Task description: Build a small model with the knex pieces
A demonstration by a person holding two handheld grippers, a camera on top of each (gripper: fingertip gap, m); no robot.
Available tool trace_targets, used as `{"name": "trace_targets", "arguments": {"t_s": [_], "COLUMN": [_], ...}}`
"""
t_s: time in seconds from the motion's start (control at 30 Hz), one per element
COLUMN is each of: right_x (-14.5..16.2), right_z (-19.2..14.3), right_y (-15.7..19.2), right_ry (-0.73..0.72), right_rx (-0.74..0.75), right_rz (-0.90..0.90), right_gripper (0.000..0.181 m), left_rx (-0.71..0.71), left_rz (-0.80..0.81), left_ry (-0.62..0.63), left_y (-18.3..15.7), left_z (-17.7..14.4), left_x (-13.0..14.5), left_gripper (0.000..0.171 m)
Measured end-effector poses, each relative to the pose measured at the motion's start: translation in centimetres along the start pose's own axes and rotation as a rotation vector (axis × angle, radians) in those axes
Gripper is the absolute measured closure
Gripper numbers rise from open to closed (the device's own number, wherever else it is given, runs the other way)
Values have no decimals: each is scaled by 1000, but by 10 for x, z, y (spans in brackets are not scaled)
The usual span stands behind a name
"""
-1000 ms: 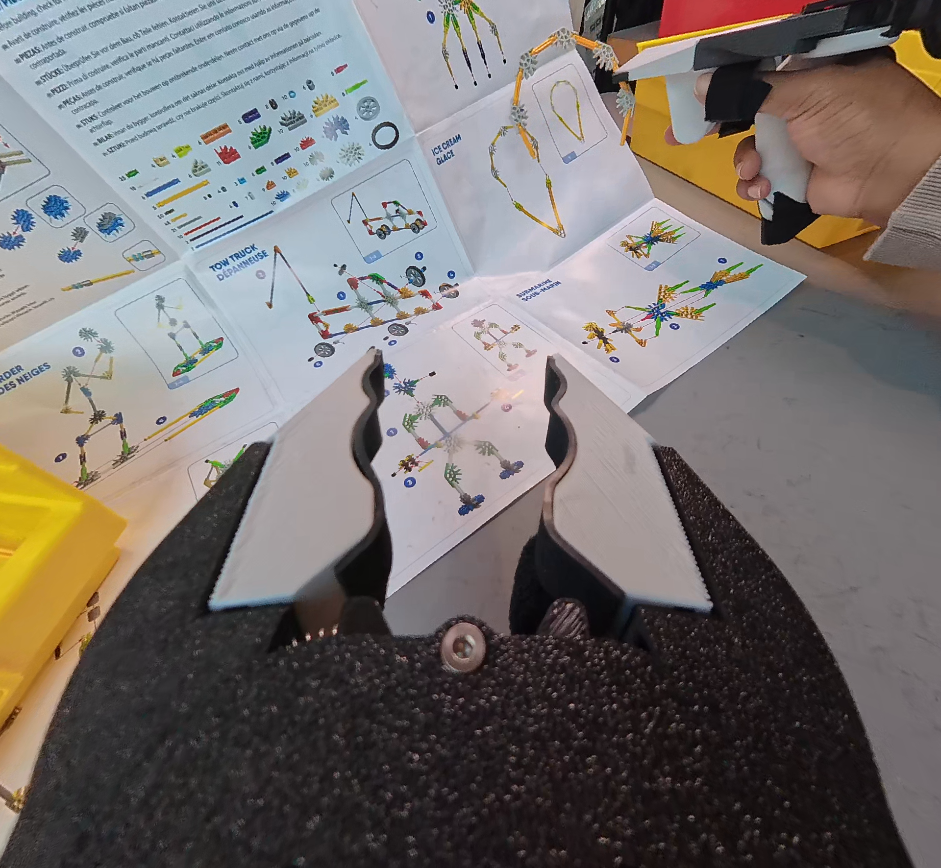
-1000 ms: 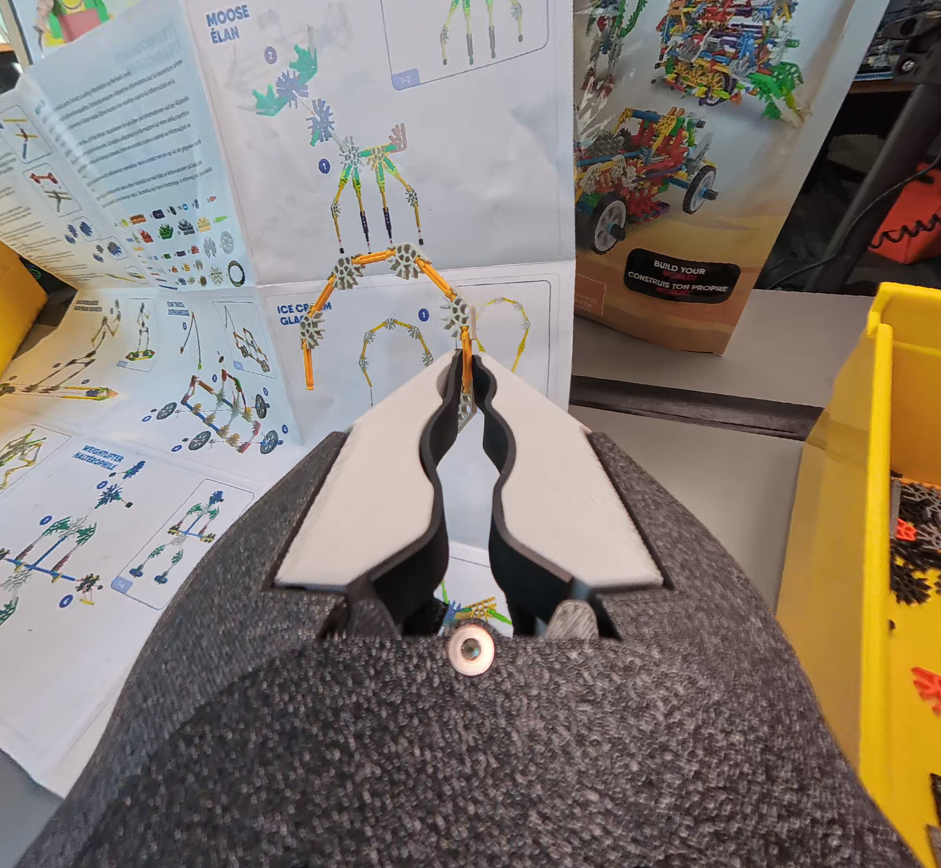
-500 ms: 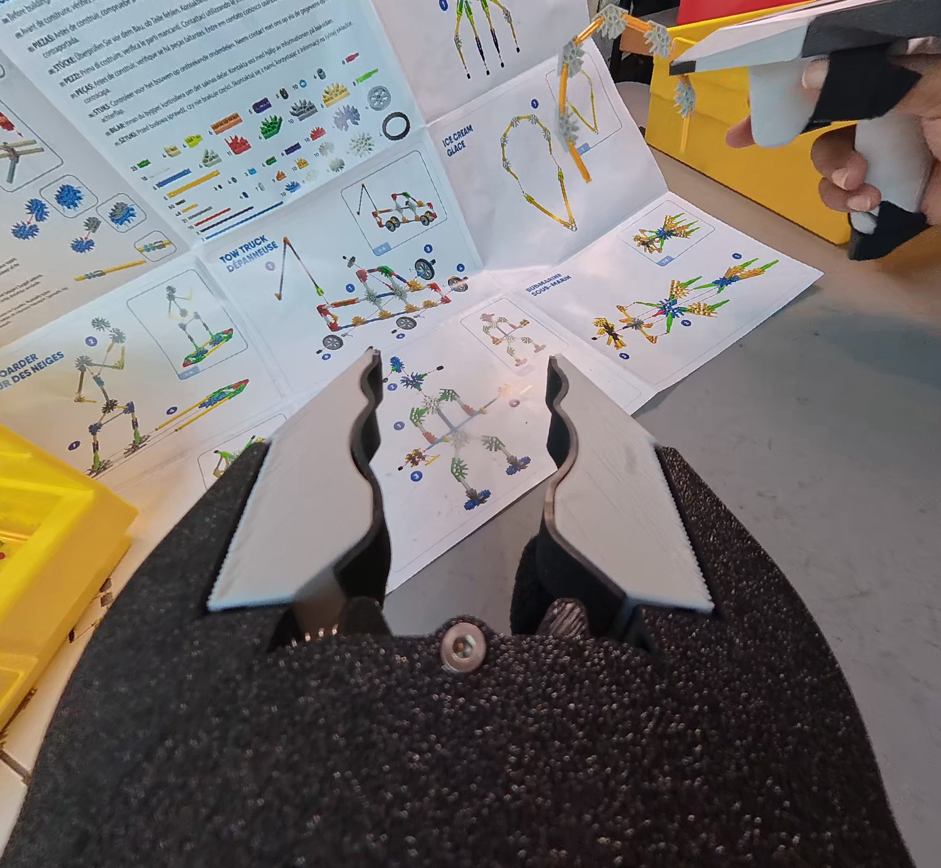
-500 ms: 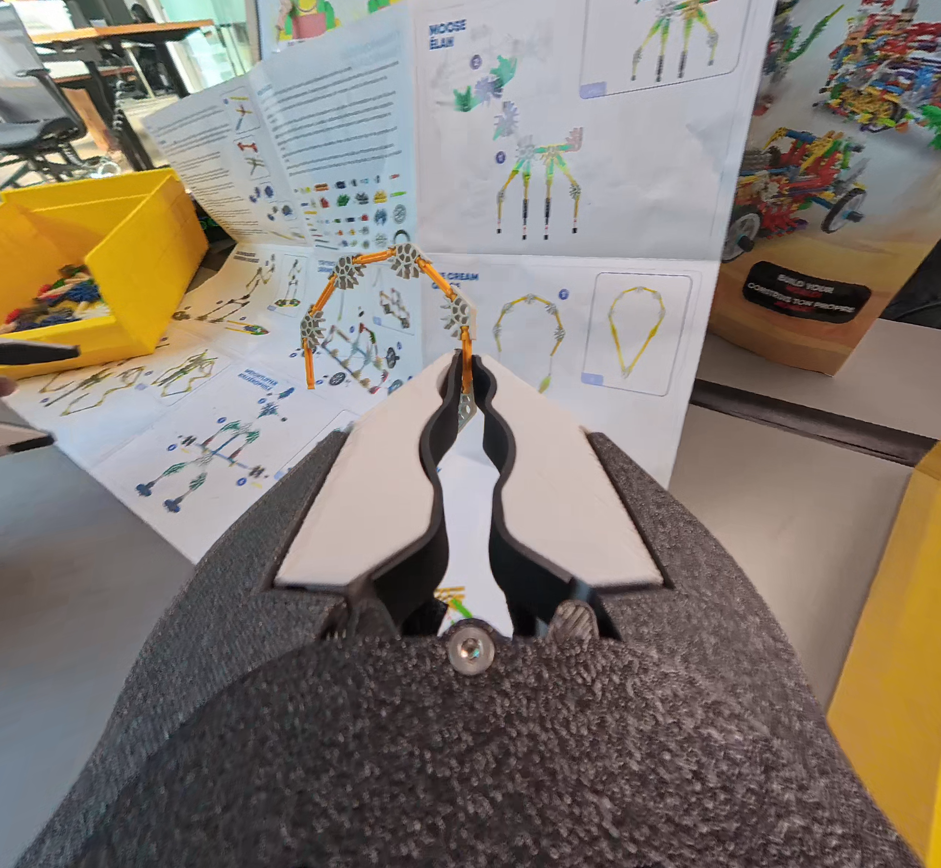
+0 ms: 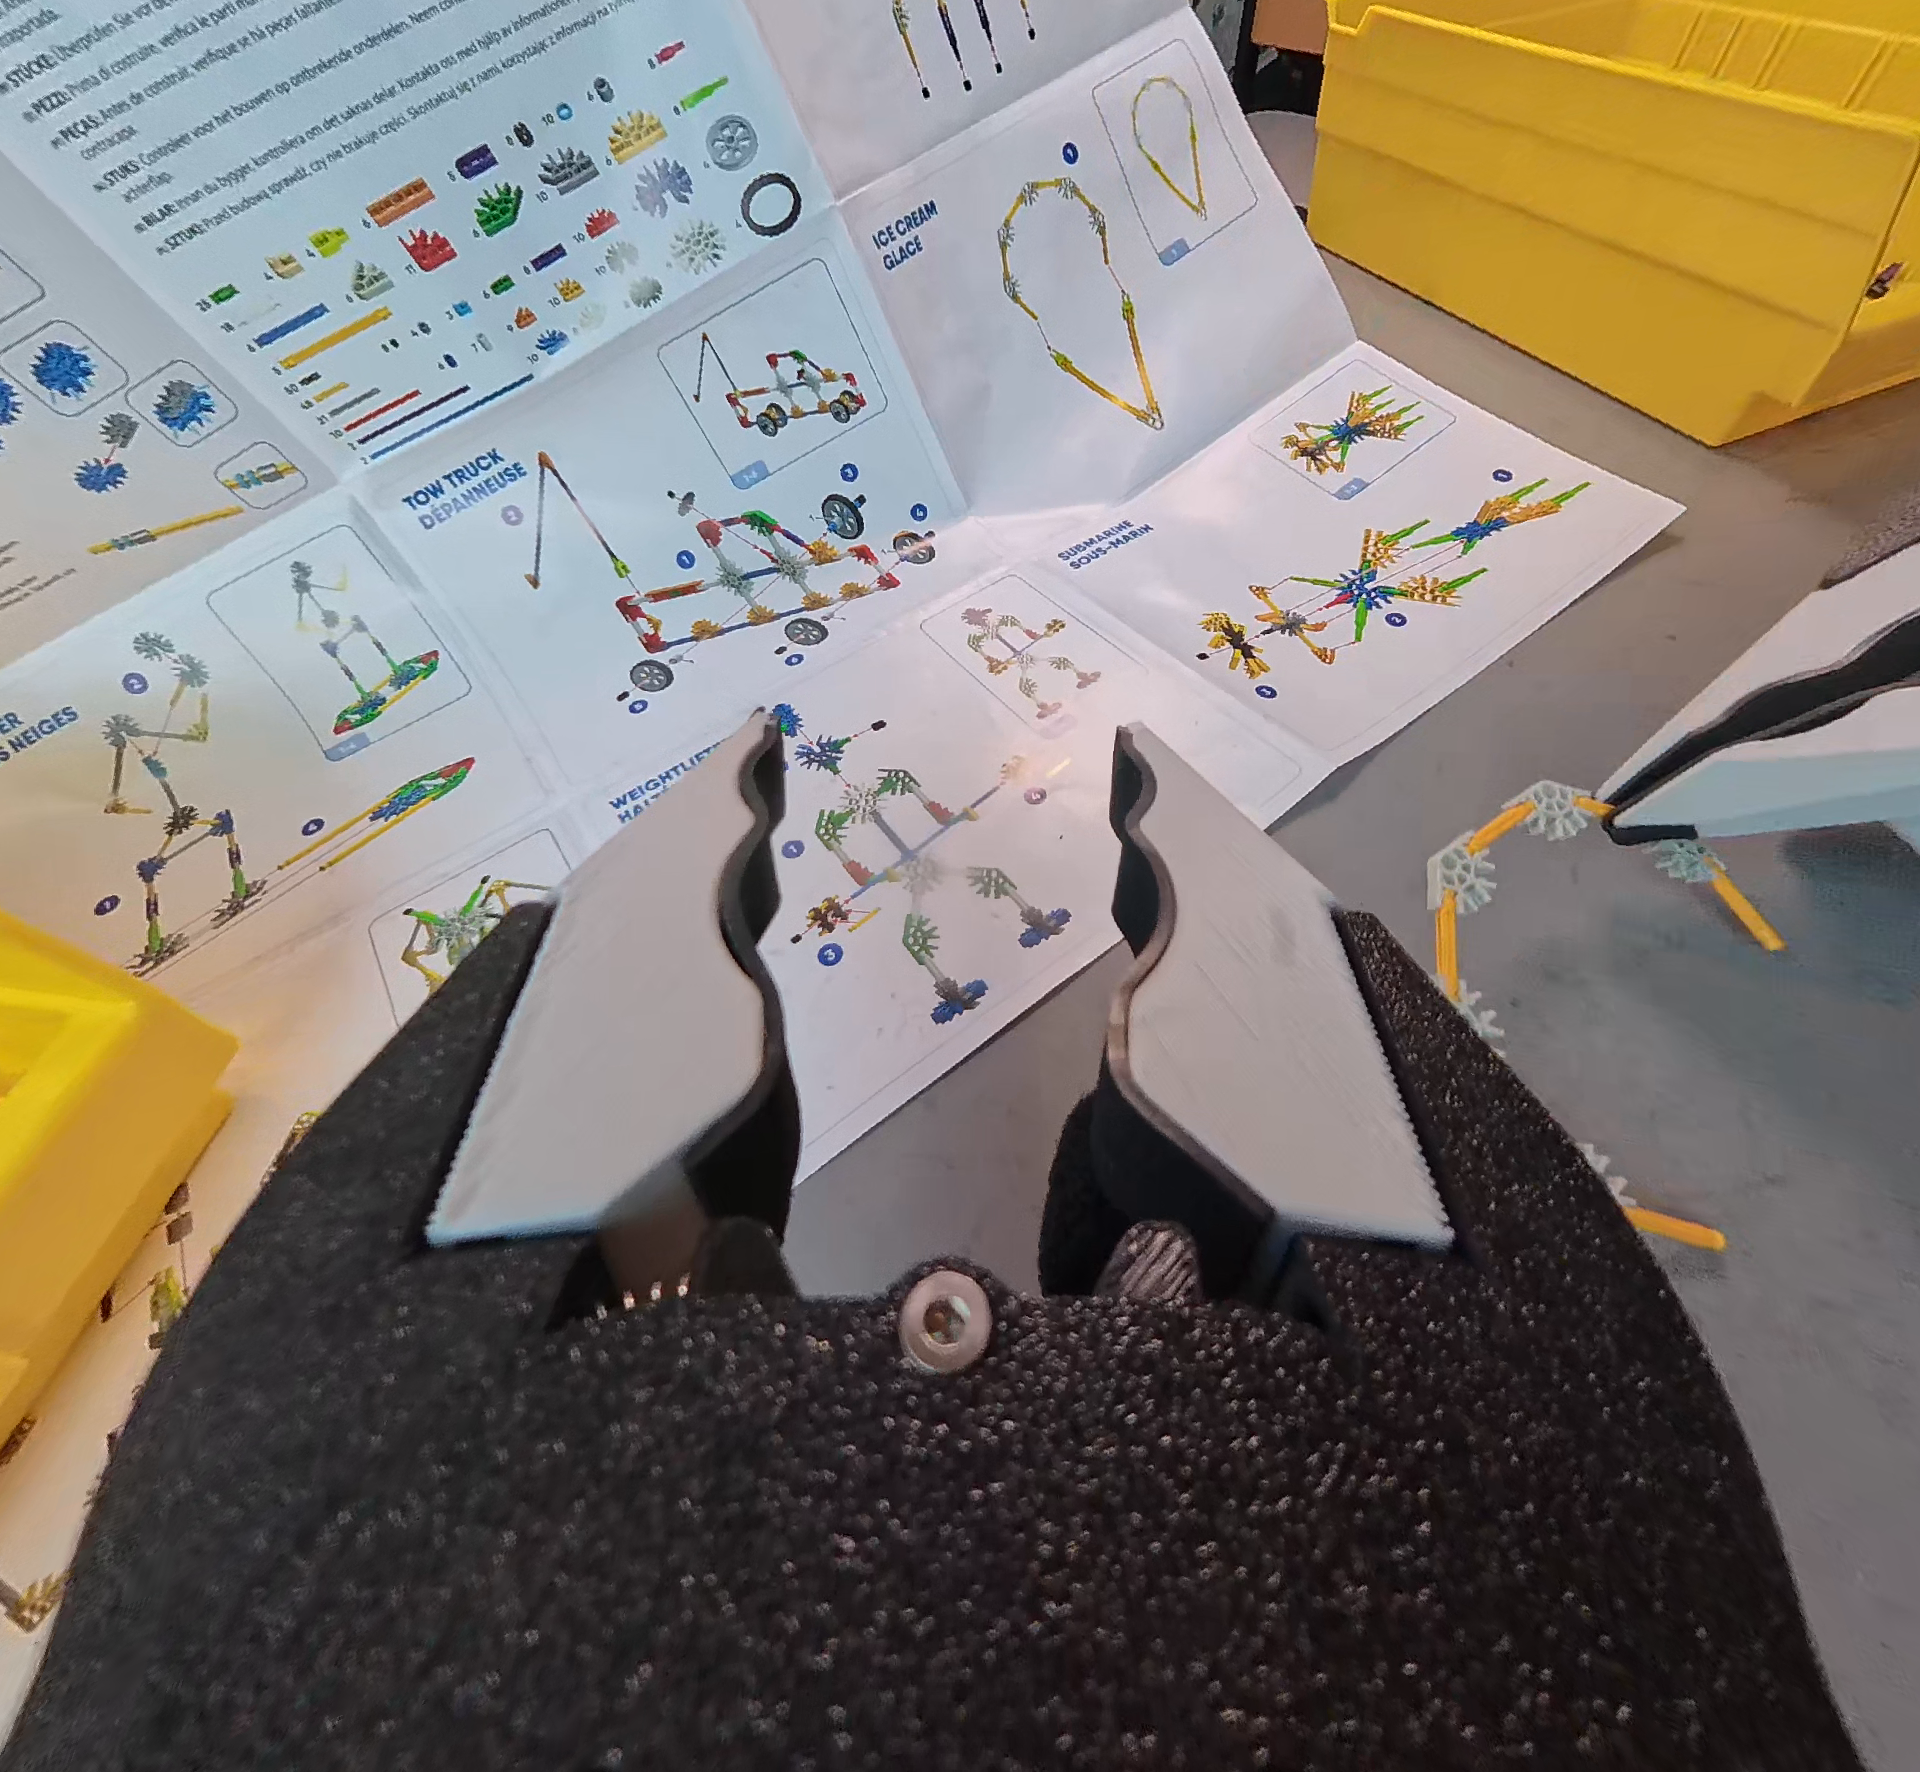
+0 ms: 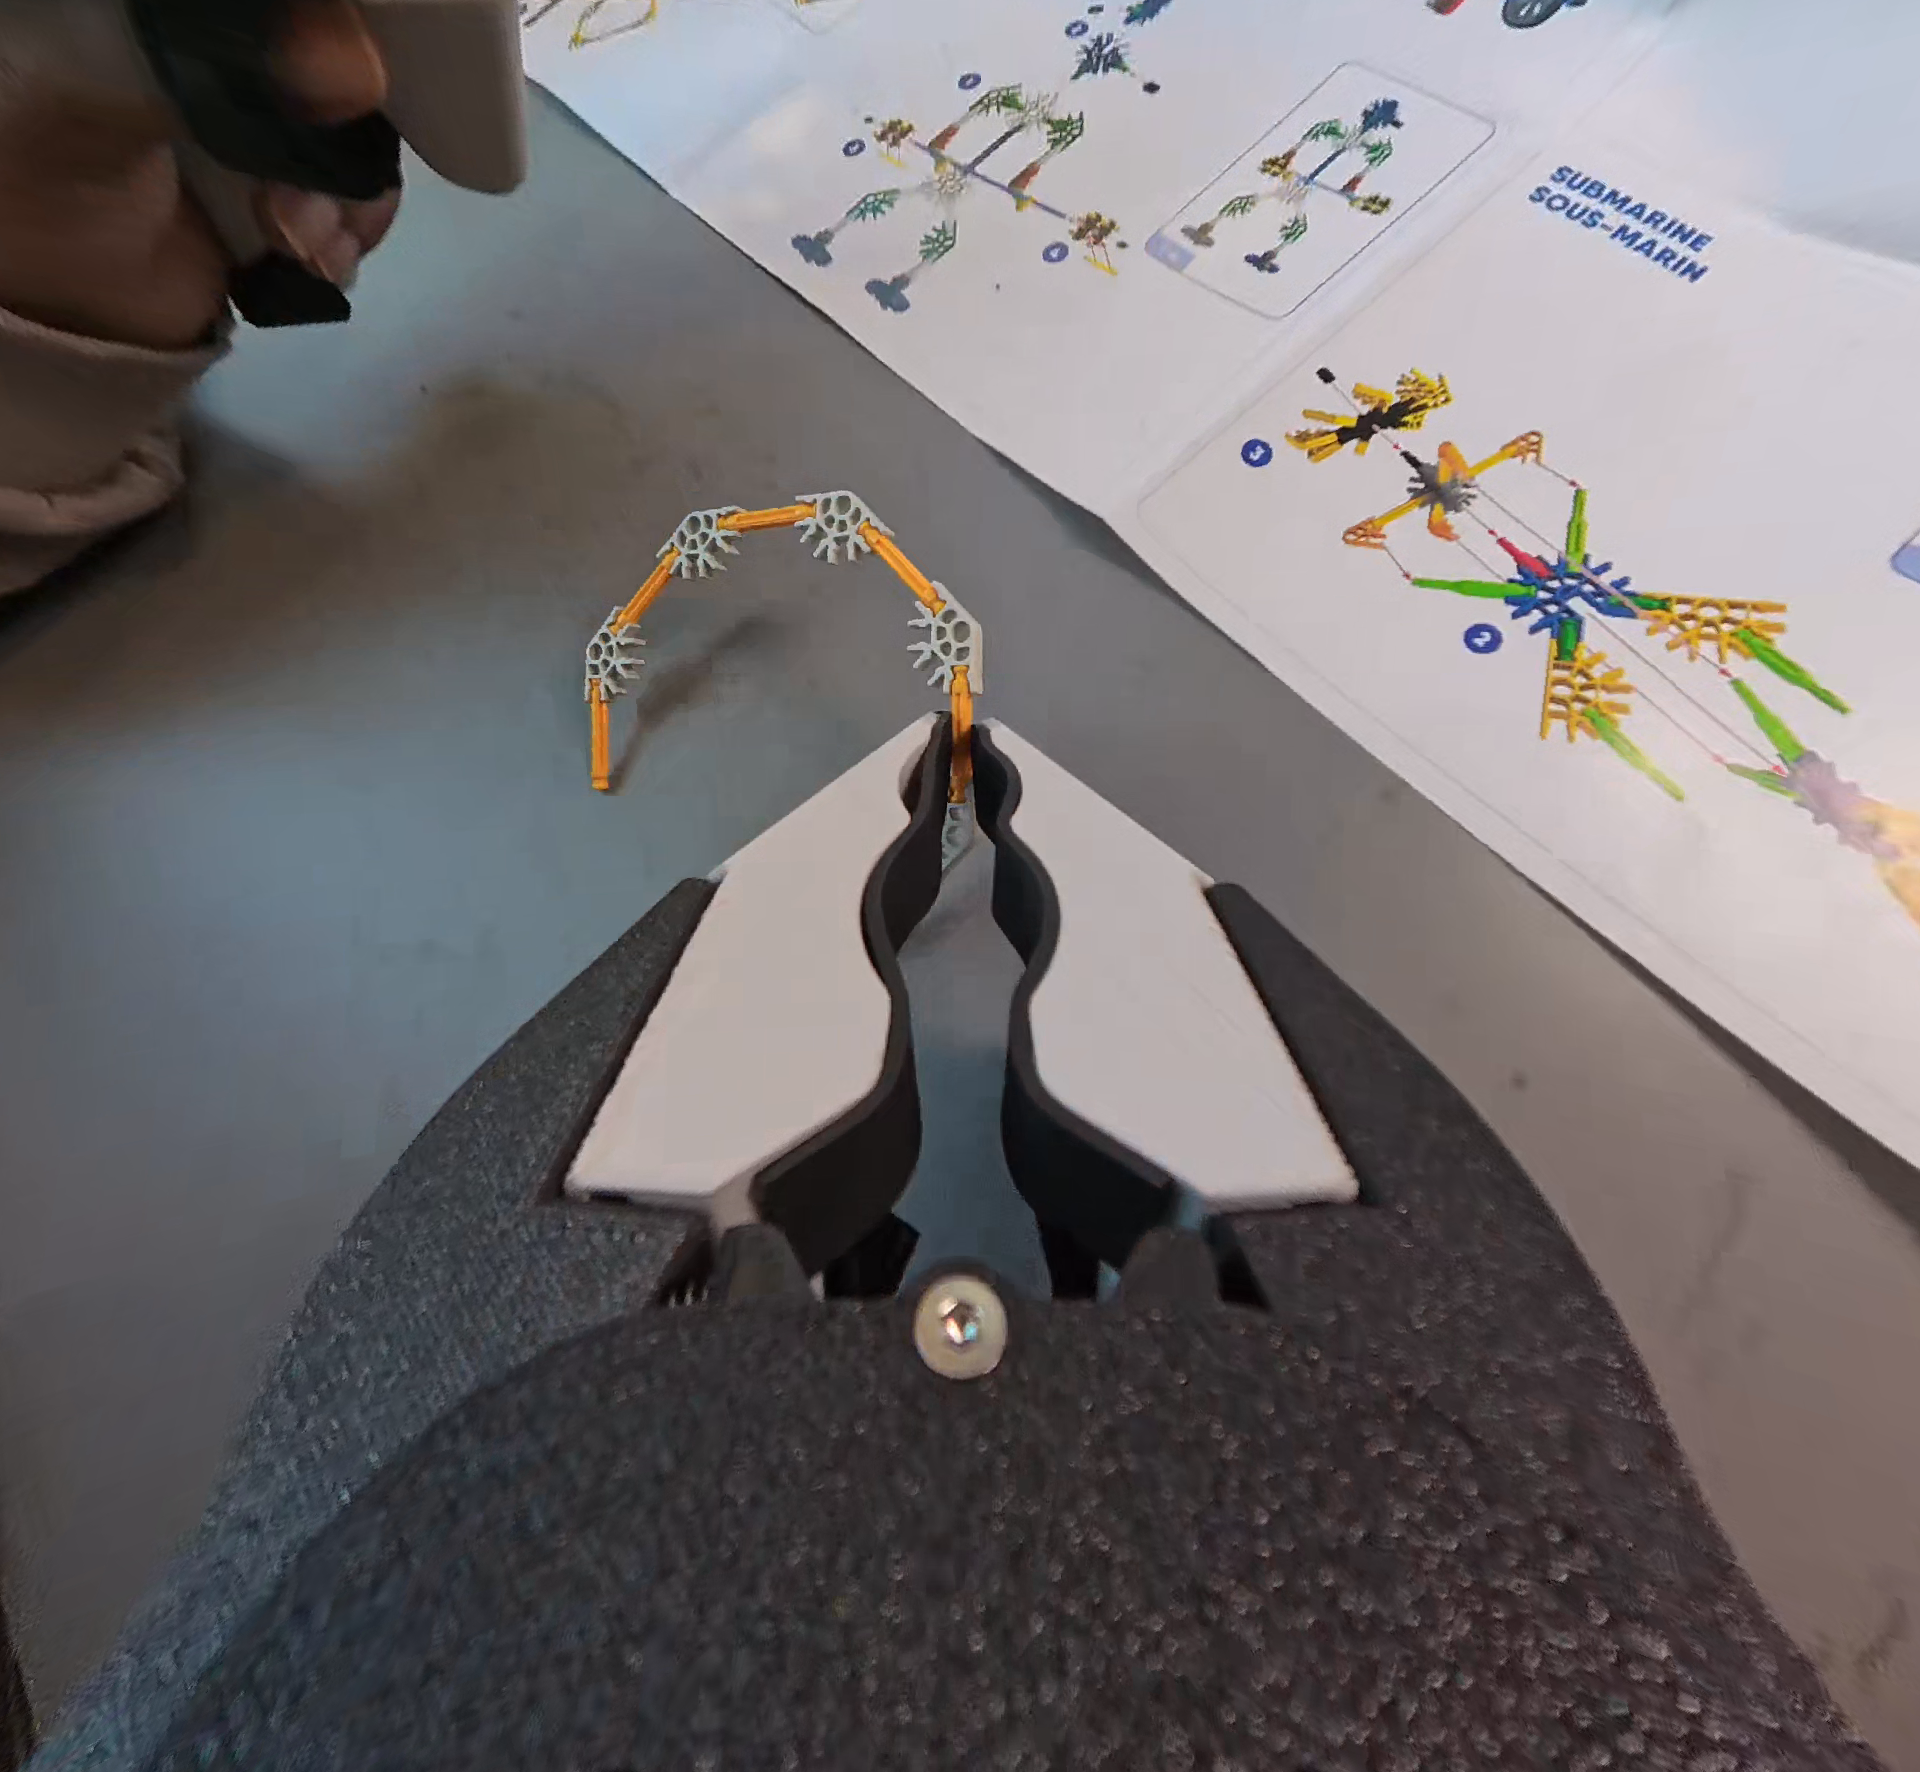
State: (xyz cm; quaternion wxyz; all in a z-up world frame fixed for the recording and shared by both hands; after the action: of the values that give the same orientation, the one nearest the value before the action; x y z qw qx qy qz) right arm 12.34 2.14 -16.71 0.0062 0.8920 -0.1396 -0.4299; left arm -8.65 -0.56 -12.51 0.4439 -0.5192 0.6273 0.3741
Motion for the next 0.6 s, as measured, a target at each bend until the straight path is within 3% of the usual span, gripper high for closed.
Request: {"name": "trace_targets", "arguments": {"t_s": [0.13, 0.27, 0.47, 0.6], "right_x": [7, 12, 22, 24], "right_z": [-1, -5, -13, -14], "right_y": [6, 11, 16, 34], "right_ry": [45, 125, 219, 264], "right_rx": [7, -50, -187, -296], "right_rz": [-41, -82, -140, -220], "right_gripper": [177, 154, 158, 164], "left_rx": [5, 43, 300, 328], "left_rz": [11, 24, 71, 75], "left_ry": [1, 11, 79, 112], "left_y": [-3, -6, -25, -25], "left_z": [0, 0, 0, 1], "left_x": [0, 1, 5, 10], "left_gripper": [109, 109, 113, 113]}}
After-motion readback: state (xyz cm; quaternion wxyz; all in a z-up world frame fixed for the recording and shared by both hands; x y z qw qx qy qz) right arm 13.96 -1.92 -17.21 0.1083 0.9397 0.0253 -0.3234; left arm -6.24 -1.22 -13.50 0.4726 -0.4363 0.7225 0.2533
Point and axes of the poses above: each gripper's, where its closed fingertips meet, z out along the fingers, x out of its underside, y = z × x across the jaws, the point moved 6 cm from there along -z, back along the fingers, and after that the axes turned 4 degrees about -z, right-handed, at the moved point
